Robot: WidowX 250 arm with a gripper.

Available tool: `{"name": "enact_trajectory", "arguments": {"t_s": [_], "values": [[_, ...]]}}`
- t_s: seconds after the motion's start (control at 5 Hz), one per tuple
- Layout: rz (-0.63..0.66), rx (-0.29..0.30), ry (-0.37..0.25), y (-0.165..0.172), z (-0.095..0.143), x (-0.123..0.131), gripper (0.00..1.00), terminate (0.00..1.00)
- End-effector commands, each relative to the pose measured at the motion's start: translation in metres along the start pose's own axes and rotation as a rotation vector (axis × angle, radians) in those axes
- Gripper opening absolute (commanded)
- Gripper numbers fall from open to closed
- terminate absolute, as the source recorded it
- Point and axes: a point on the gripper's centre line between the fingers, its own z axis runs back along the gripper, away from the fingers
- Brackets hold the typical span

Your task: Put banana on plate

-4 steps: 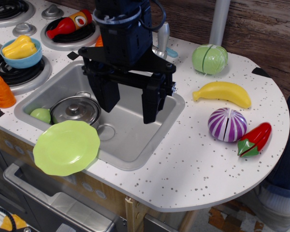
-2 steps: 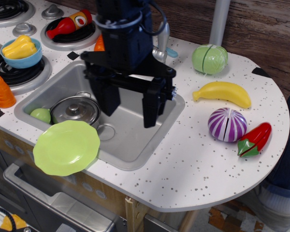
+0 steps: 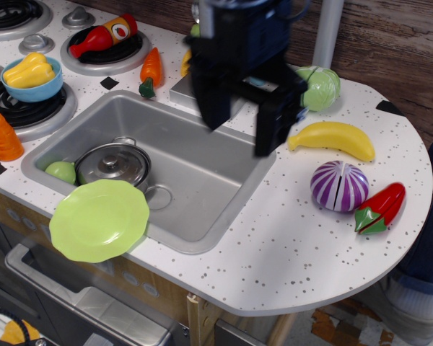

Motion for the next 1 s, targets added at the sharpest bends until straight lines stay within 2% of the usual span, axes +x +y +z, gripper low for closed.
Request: {"name": "enact_trajectory", "arguments": {"t_s": [0.0, 0.2, 0.4, 0.6, 0.8], "values": [[-0.117, 0.049, -0.096, -0.011, 0.003, 0.048, 1.0, 0.0], [-0.189, 0.089, -0.141, -0.013, -0.011, 0.092, 1.0, 0.0], [-0.257, 0.081, -0.182, -0.011, -0.028, 0.131, 1.0, 0.0], [-0.279, 0.09, -0.218, -0.011, -0.043, 0.153, 1.0, 0.0], [-0.308, 0.063, -0.25, 0.004, -0.057, 0.162, 1.0, 0.0]]}}
